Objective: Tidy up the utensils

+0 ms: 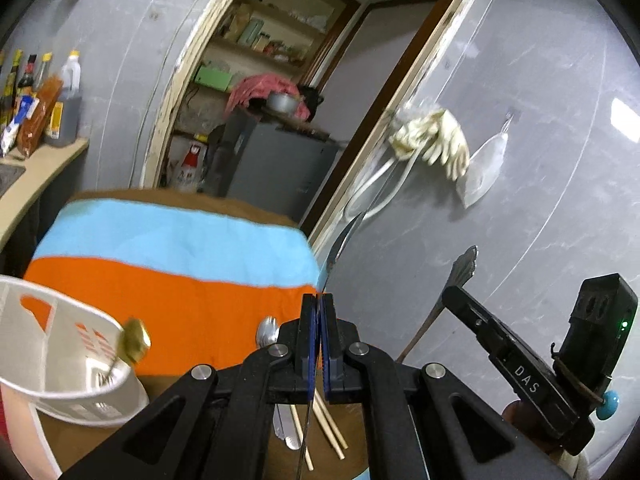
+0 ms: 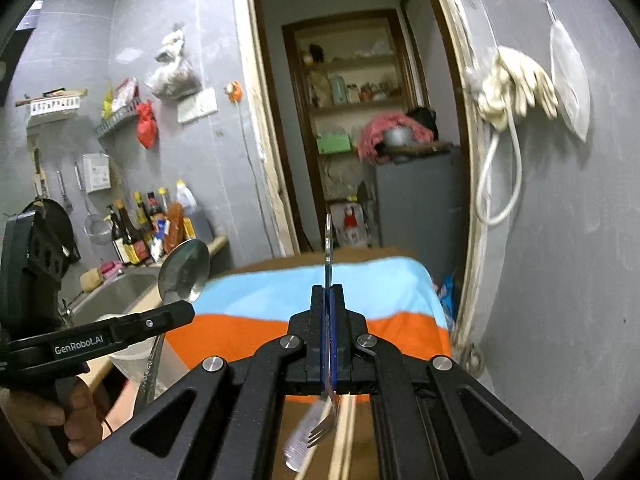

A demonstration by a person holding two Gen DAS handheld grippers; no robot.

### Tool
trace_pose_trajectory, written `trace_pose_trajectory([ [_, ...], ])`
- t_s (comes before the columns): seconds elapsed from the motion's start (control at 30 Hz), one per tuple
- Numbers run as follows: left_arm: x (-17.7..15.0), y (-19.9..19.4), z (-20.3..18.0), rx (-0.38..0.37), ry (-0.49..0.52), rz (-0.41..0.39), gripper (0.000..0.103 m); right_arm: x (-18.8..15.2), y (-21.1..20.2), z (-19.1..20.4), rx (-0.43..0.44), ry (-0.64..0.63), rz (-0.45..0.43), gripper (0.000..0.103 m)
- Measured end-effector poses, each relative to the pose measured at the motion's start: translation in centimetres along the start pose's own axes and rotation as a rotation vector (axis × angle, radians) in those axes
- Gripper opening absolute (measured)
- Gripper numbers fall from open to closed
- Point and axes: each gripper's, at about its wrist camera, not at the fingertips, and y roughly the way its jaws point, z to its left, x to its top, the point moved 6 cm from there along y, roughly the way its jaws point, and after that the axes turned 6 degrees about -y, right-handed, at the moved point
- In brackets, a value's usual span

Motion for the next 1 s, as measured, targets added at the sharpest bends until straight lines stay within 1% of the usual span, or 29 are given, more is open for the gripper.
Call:
trace_pose_trajectory([
  [0.1,1.7,-1.9,0.2,-0.024,-0.002,-0.042,0.002,2.0,-0.8,1.8,0.017,-0.016,-0.040,0.002],
  [0.23,4.3,-4.7,1.7,-0.027,-0.011,-0.113,0.002,4.5,-1.3,5.3,0.059,-0.039,-0.096,0.002],
  [0.37,6.9,-7.8,4.8,0.004,-0.040,-0.192,0.002,6.1,-1.4,8.7,0.114,-0.065,-0.140,0.002],
  [0.53,9.0,-10.1,9.4,0.046,-0.093,-0.266,0.002,7.8,-1.1,13.0,0.209,-0.074,-0.184,0.002],
  [0.67,9.9,-11.6,13.4,0.070,-0.175,-0.334,0.002,8.1,-0.3,15.5,0.260,-0.085,-0.196,0.002],
  [0.73,10.1,-12.1,15.2,0.084,-0.198,-0.360,0.002,7.9,0.5,16.8,0.281,-0.097,-0.190,0.002],
  [0.83,10.3,-12.0,17.6,0.106,-0.236,-0.380,0.002,7.0,1.9,18.1,0.304,-0.103,-0.163,0.002],
  [1.0,10.2,-11.8,19.9,0.125,-0.253,-0.394,0.002,4.9,4.1,19.7,0.316,-0.120,-0.111,0.002],
])
